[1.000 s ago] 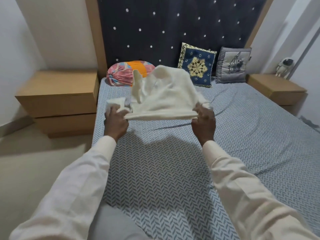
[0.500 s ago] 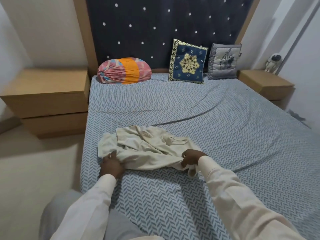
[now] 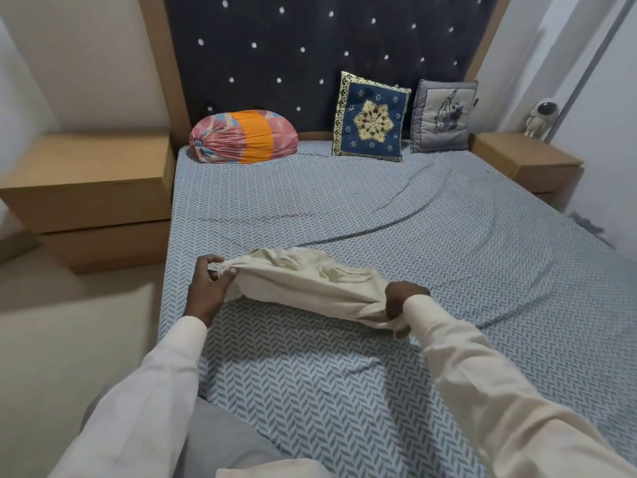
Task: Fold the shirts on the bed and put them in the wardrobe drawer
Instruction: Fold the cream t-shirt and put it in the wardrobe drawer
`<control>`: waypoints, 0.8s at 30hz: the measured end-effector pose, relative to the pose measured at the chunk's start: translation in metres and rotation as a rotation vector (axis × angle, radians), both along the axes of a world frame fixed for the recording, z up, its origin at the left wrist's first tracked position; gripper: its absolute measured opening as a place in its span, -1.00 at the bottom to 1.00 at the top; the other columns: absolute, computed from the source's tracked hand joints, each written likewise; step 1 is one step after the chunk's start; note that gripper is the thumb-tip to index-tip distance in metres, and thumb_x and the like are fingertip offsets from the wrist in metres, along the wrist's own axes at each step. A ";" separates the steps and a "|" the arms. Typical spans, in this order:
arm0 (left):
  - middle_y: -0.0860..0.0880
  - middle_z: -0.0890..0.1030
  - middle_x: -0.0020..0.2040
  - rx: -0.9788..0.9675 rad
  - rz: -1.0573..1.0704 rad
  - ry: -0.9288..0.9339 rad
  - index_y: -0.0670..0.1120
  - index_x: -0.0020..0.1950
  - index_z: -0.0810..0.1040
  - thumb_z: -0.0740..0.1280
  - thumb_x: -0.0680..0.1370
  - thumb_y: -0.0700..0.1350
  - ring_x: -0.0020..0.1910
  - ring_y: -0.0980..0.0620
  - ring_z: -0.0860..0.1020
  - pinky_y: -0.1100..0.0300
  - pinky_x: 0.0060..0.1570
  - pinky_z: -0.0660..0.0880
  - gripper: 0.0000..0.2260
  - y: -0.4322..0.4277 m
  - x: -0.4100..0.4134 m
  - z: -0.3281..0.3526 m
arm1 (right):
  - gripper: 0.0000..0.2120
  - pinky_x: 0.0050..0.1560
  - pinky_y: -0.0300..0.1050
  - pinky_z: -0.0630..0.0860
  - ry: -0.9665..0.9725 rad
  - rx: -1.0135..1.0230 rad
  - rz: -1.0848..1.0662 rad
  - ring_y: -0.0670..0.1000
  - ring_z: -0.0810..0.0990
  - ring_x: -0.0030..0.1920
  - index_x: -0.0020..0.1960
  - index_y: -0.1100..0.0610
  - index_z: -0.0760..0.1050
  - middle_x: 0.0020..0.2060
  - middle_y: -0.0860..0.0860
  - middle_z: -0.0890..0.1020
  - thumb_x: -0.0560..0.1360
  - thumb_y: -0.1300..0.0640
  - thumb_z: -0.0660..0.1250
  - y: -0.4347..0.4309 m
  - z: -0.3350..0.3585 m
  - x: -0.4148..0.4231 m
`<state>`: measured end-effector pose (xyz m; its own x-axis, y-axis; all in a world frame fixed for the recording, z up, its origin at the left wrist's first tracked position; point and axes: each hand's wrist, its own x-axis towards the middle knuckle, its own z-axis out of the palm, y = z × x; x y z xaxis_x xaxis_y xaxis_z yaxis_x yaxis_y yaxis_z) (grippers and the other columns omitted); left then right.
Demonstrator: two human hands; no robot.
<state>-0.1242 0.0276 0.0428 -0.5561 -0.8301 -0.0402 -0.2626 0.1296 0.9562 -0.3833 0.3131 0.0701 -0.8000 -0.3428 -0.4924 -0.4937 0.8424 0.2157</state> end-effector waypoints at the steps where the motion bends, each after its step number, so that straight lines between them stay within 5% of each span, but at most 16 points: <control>1: -0.17 0.57 -0.05 0.001 0.015 0.017 0.24 0.01 0.45 0.43 0.45 0.07 -0.09 -0.18 0.56 -0.13 -0.07 0.54 -0.78 0.001 -0.001 0.001 | -0.39 0.26 0.26 0.35 0.032 0.057 0.008 0.18 0.45 0.34 0.38 0.07 0.38 0.34 0.08 0.48 0.37 0.02 0.44 -0.001 -0.001 0.003; 4: -0.04 0.51 -0.25 -0.002 0.065 0.073 0.24 -0.05 0.48 0.45 0.44 -0.02 -0.22 -0.12 0.54 -0.09 -0.12 0.56 -0.78 0.006 -0.004 0.006 | -0.21 0.31 0.31 0.27 0.064 -0.055 0.143 0.23 0.32 0.39 0.46 0.03 0.22 0.38 0.12 0.38 0.34 -0.03 0.50 -0.011 -0.006 0.021; 8: 0.01 0.39 -0.29 0.023 0.103 0.160 0.13 0.02 0.52 0.42 0.47 -0.20 -0.29 -0.01 0.43 0.00 -0.16 0.47 -0.74 0.008 -0.011 0.014 | -0.33 0.19 0.08 0.43 -0.074 -0.390 0.301 0.14 0.45 0.26 0.35 0.00 0.29 0.26 0.08 0.49 0.34 -0.10 0.48 -0.035 -0.031 0.054; 10: 0.00 0.48 -0.20 0.012 0.112 0.193 0.02 0.11 0.52 0.35 0.47 -0.31 -0.19 0.00 0.48 0.00 -0.05 0.50 -0.70 0.007 -0.013 0.022 | -0.48 0.17 0.09 0.41 -0.060 -0.392 0.355 0.15 0.48 0.23 0.31 0.01 0.31 0.22 0.08 0.52 0.42 -0.03 0.40 -0.043 -0.044 0.070; 12: -0.05 0.49 0.10 -0.055 0.103 0.171 -0.05 0.19 0.51 0.29 0.45 -0.37 -0.02 0.01 0.52 0.05 0.12 0.51 -0.63 0.003 -0.013 0.028 | -0.64 0.17 0.08 0.37 -0.006 -0.374 0.387 0.15 0.50 0.20 0.26 0.03 0.35 0.19 0.09 0.54 0.48 0.10 0.29 -0.045 -0.055 0.080; 15: -0.12 0.34 0.27 -0.140 0.125 -0.069 -0.10 0.19 0.51 0.33 0.44 -0.32 0.05 -0.07 0.49 0.15 0.17 0.44 -0.66 0.000 -0.005 0.024 | -0.74 0.11 0.02 0.37 0.098 -0.390 0.429 0.15 0.51 0.15 0.19 0.05 0.45 0.12 0.09 0.57 0.51 0.16 0.21 -0.045 -0.060 0.084; 20: -0.06 0.65 -0.13 -0.159 -0.362 -0.482 0.08 -0.03 0.57 0.41 0.35 -0.09 -0.20 -0.03 0.60 0.04 -0.03 0.58 -0.79 0.032 0.006 -0.011 | -0.84 -0.12 -0.03 0.41 -0.074 -0.660 0.327 0.22 0.58 -0.02 0.08 0.07 0.42 -0.02 0.14 0.62 0.51 0.10 0.21 -0.046 -0.049 0.079; 24: -0.01 0.49 0.07 -0.311 -0.571 -0.365 0.06 0.29 0.48 0.49 0.41 -0.09 0.04 0.05 0.53 0.16 0.13 0.48 -0.54 0.077 -0.022 -0.025 | -0.85 0.01 -0.03 0.45 -0.286 -0.794 0.296 0.14 0.56 0.03 0.12 0.05 0.44 0.00 0.11 0.63 0.57 0.06 0.22 -0.053 -0.031 0.077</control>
<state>-0.1461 0.1050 0.0175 -0.9008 -0.4188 -0.1151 -0.3668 0.5917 0.7179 -0.3068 0.2605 0.0396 -0.5080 -0.8403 -0.1892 -0.6600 0.5208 -0.5414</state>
